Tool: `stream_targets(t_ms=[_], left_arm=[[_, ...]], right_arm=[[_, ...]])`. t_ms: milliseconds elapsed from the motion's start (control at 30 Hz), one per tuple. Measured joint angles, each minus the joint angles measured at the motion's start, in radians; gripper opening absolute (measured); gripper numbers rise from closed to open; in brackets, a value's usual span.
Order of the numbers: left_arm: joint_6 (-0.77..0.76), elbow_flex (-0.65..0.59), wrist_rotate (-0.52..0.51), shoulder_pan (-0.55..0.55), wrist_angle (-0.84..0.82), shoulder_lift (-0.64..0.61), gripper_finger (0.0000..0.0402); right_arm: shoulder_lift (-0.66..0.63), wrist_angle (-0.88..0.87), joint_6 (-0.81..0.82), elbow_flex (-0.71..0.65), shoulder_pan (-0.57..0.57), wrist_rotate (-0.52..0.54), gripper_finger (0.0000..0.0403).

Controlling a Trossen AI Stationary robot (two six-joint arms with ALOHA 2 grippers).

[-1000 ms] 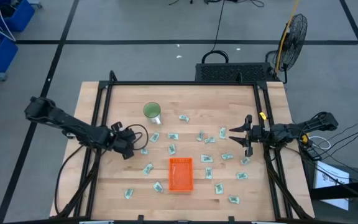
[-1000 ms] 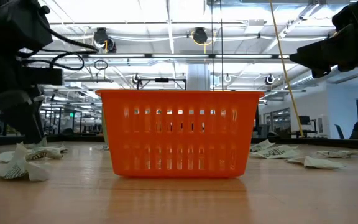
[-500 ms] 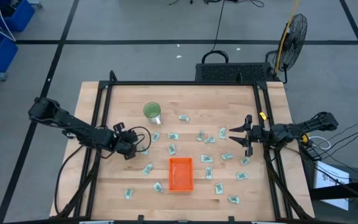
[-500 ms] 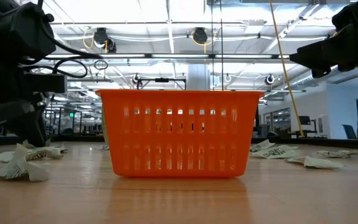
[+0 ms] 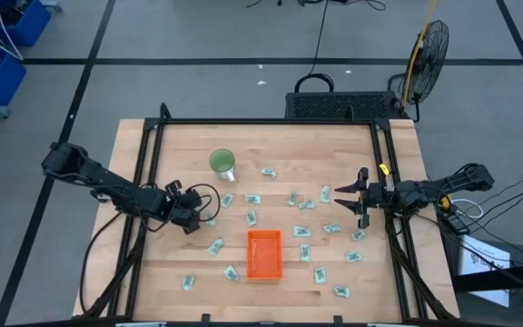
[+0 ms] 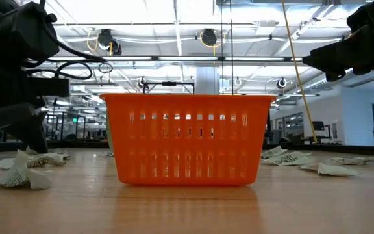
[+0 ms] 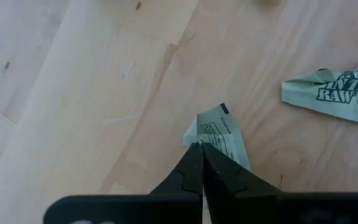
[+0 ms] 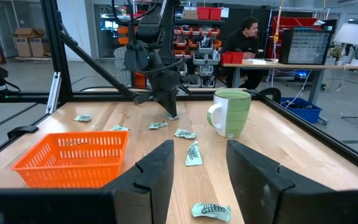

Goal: Pick and place Stevia / Truvia into bins
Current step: Put the stevia packet into the orange basket

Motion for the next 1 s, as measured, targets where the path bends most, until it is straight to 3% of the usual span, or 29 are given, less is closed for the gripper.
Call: stream_targets(t_ms=[233, 467, 733, 1000], left_arm=[[0.091, 0.01, -0.028, 0.0, 0.176, -0.001, 0.0003], [0.244, 0.139, -0.038, 0.0, 0.318, -0.001, 0.0002], [0.46, 0.236, 0.174, 0.0, 0.636, 0.089, 0.0003], [0.555, 0.389, 0.291, 0.025, 0.661, 0.353, 0.0007]], right_arm=[[0.0, 0.0, 0.0, 0.0, 0.0, 0.0, 0.0141], [0.0, 0.0, 0.0, 0.0, 0.0, 0.0, 0.0141], [0.0, 0.0, 0.0, 0.0, 0.0, 0.0, 0.0141], [0.0, 0.0, 0.0, 0.0, 0.0, 0.0, 0.0141]])
